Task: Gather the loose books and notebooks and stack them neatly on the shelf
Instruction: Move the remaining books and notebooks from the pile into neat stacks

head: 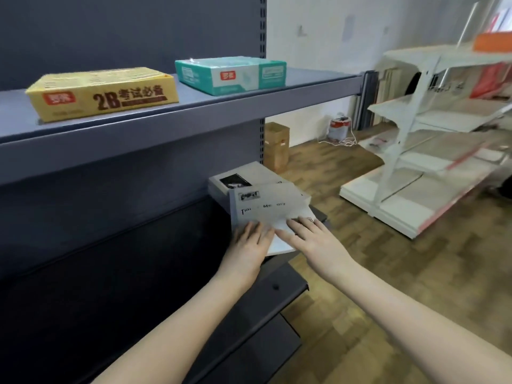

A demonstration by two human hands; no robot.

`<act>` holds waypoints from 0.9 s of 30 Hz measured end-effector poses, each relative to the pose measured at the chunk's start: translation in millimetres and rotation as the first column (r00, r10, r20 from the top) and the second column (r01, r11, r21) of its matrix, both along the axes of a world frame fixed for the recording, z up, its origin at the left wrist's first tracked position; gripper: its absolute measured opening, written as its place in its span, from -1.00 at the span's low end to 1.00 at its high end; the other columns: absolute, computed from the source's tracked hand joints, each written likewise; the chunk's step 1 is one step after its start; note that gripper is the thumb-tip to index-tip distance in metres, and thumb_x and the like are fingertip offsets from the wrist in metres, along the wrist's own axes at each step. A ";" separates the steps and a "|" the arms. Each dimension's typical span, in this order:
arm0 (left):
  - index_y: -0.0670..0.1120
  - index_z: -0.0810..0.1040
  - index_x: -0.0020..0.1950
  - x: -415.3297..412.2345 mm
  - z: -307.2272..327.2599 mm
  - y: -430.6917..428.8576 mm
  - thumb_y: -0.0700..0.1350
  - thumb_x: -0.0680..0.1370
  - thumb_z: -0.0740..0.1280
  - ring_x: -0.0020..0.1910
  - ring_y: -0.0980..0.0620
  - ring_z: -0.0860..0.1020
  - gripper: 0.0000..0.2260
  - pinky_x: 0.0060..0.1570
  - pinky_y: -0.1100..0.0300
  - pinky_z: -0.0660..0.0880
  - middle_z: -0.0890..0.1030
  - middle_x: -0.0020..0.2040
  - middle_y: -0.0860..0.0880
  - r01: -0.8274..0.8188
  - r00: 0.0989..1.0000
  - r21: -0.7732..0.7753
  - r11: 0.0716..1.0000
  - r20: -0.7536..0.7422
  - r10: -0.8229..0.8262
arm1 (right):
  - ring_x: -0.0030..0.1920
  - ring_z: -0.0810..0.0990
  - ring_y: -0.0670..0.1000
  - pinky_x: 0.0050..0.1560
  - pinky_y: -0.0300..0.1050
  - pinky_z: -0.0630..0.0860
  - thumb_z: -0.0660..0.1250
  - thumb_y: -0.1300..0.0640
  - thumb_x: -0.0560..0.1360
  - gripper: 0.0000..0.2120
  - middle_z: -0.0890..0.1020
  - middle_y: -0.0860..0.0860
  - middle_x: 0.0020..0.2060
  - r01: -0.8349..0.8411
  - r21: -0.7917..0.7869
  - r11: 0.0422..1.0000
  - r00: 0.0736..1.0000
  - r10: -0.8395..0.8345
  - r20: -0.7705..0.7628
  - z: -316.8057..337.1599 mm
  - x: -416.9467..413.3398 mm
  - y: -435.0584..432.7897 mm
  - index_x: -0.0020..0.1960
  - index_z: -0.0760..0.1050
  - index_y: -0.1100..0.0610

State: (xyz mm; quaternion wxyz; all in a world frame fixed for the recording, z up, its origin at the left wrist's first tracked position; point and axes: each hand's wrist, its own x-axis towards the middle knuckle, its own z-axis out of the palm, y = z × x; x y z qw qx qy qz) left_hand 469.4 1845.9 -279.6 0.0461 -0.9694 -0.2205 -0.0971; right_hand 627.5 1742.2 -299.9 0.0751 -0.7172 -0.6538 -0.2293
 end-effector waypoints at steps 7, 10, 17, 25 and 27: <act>-0.16 0.39 0.40 26.6 -32.7 -5.7 -0.21 0.22 0.56 0.35 -0.25 0.38 -0.23 0.28 -0.23 0.30 0.42 0.36 -0.25 -0.064 0.986 0.009 0.998 -0.155 0.065 | 0.11 0.59 0.22 0.04 0.19 0.52 0.10 0.47 0.14 -0.25 0.60 0.17 0.13 0.009 -0.080 0.997 0.998 -0.014 -0.064 -41.0 20.8 -8.0 0.31 0.35 0.09; -0.20 0.36 0.41 36.6 -21.0 -1.7 -0.26 0.27 0.53 0.38 -0.21 0.36 -0.27 0.31 -0.20 0.28 0.40 0.39 -0.21 -0.092 0.990 0.006 0.996 -0.102 0.093 | 0.14 0.57 0.25 0.07 0.22 0.50 0.19 0.50 0.07 -0.20 0.58 0.18 0.16 -0.011 -0.073 0.997 0.998 0.007 -0.061 -43.8 36.8 3.6 0.29 0.36 0.09; -0.21 0.28 0.46 70.7 -36.9 18.8 -0.35 0.50 0.00 0.43 -0.25 0.27 -0.49 0.35 -0.23 0.21 0.30 0.45 -0.23 -0.169 0.982 -0.026 0.985 -0.091 0.166 | 0.20 0.55 0.23 0.11 0.23 0.48 0.10 0.31 0.22 -0.38 0.58 0.11 0.21 0.020 -0.073 0.997 0.993 -0.028 -0.111 -40.3 63.0 38.7 0.23 0.49 0.03; -0.26 0.43 0.36 104.2 -51.0 38.0 -0.08 0.34 0.48 0.32 -0.32 0.40 -0.36 0.23 -0.33 0.32 0.46 0.32 -0.29 -0.305 0.952 -0.098 0.947 -0.049 0.302 | 0.45 0.18 0.32 0.38 0.36 0.09 0.31 0.24 0.25 -0.29 0.27 0.13 0.46 -0.038 -0.187 0.982 0.962 -0.014 -0.273 -34.7 84.2 76.7 0.41 0.34 0.07; -0.26 0.49 0.29 107.6 -51.2 44.6 -0.07 0.24 0.53 0.24 -0.31 0.48 -0.34 0.15 -0.33 0.39 0.52 0.25 -0.28 -0.313 0.949 -0.057 0.948 -0.041 0.311 | 0.50 -0.01 0.27 0.44 0.30 -0.09 0.20 0.19 0.31 -0.26 0.10 0.10 0.52 -0.075 -0.237 0.969 0.961 0.006 -0.278 -32.7 91.6 82.4 0.49 0.18 0.03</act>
